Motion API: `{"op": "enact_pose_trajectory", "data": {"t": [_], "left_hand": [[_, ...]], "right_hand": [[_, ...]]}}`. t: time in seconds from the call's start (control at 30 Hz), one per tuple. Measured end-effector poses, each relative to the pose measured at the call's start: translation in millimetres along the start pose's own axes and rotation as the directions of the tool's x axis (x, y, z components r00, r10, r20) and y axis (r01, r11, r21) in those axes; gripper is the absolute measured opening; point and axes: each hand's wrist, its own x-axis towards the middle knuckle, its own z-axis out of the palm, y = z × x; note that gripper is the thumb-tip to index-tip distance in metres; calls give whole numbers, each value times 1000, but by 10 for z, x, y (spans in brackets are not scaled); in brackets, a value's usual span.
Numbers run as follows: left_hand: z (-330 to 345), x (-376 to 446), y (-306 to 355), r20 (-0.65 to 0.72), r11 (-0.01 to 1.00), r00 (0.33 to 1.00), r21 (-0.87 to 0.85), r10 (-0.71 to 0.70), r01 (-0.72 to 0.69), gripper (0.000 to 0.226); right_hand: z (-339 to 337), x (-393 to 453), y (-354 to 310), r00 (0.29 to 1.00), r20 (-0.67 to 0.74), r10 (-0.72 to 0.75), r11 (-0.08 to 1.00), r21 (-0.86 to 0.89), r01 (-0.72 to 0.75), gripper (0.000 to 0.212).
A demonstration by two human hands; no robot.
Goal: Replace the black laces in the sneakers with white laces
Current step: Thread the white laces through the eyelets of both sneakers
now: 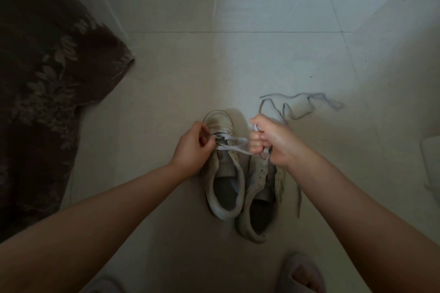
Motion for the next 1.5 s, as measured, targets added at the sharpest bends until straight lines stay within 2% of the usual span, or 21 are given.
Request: {"op": "enact_pose_trajectory", "data": {"t": [0.1,0.2,0.33,0.43,0.53,0.6,0.7,0.8,0.9,1.03,1.13,1.2,1.3,1.37,1.43,1.5], "left_hand": [[-6,3,33,6,1000,1000,-10,-3,3,8],[-9,9,55,45,1000,999,3,-22,22,9],[-88,-29,-15,76,982,996,189,-42,27,29],[-119,-111,-70,168,983,985,169,38,-66,49],[-131,-129,-53,321,992,942,38,100,-118,52],[-155,-85,-2,341,992,932,-20,122,-123,49],[-256,20,129,187,978,979,-205,79,-40,40],[-402,169,200,29,941,999,-338,-23,31,41],[-516,290,181,-5,895,991,-430,-131,116,50],[-532,325,224,-37,901,986,-413,-160,130,46],[-498,293,197,-106,966,985,-233,-137,109,39],[-453,278,150,-127,994,988,-73,-86,78,37],[-428,312,307,-129,1000,992,-15,-12,10,32],[-475,365,555,-70,995,995,-67,66,-70,29],[-525,404,784,77,977,981,-131,177,-166,25],[-502,423,883,245,966,935,-108,255,-235,22]], "right_hand": [[35,0,-9,985,127,117,992,-59,-111,40],[12,33,-85,981,168,98,995,-52,-90,44],[-125,138,-241,999,24,-45,985,169,40,36],[-237,224,-307,989,-118,-93,954,274,122,33],[-306,281,-278,956,-245,-163,983,38,177,27],[-342,286,-250,929,-284,-236,972,-90,219,24],[-376,228,-248,936,-231,-265,955,-200,221,25],[-364,210,-250,956,-150,-254,951,-220,218,26],[-340,219,-248,949,-150,-278,945,-223,241,23],[-364,212,-276,929,-207,-307,949,-147,281,14],[-343,183,-284,928,-172,-332,942,-115,316,10],[-312,155,-284,921,-136,-365,923,-179,339,10],[-266,135,-276,918,-75,-389,872,-350,341,13],[-241,165,-246,901,-90,-423,794,-516,321,10],[-235,221,-224,868,-120,-481,715,-626,310,14],[-247,287,-220,858,-115,-501,680,-666,307,23]]}}
